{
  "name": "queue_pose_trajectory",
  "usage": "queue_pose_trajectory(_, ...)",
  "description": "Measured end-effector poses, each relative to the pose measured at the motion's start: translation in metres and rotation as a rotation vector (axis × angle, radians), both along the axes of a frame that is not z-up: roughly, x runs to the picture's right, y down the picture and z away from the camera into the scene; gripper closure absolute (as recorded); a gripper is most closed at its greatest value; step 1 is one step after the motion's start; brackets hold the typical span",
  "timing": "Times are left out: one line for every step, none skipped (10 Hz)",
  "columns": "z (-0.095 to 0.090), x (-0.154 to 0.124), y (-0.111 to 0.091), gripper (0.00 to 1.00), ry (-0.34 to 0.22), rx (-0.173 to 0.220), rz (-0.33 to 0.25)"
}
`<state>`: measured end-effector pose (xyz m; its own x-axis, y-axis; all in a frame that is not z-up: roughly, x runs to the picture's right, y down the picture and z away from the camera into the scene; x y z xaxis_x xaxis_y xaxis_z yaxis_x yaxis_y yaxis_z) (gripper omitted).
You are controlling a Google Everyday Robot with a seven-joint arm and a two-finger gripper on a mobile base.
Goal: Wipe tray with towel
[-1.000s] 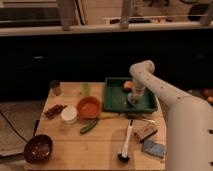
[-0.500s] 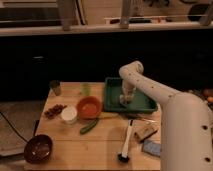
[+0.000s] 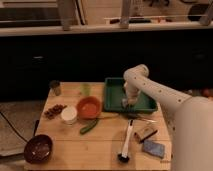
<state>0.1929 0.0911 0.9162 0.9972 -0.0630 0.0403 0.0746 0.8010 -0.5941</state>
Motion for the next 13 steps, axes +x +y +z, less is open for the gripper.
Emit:
queue_pose_trajectory(0.0, 0.018, 0.0, 0.99, 0.024, -0.001, 0.02)
queue_pose_trajectory(0.002, 0.027, -0.001, 0.99, 0.046, -0.002, 0.035)
queue_pose_trajectory(0.007, 0.035, -0.006, 0.99, 0.067, 0.002, 0.051)
queue_pose_trajectory(0.013, 0.039, -0.015, 0.99, 0.084, 0.01, 0.066)
queue_pose_trajectory(0.019, 0.04, -0.024, 0.99, 0.096, 0.02, 0.074)
queue_pose_trajectory(0.023, 0.037, -0.03, 0.99, 0.097, 0.026, 0.078)
queue_pose_trajectory(0.028, 0.028, -0.039, 0.99, 0.095, 0.032, 0.075)
queue_pose_trajectory(0.03, 0.022, -0.045, 0.99, 0.093, 0.038, 0.073)
queue_pose_trajectory(0.033, 0.013, -0.047, 0.99, 0.083, 0.038, 0.056)
queue_pose_trajectory(0.031, -0.005, -0.046, 0.99, 0.06, 0.033, 0.031)
queue_pose_trajectory(0.03, -0.016, -0.045, 0.99, 0.042, 0.034, 0.014)
queue_pose_trajectory(0.026, -0.026, -0.04, 0.99, 0.016, 0.032, -0.011)
queue_pose_trajectory(0.021, -0.03, -0.033, 0.99, -0.002, 0.028, -0.028)
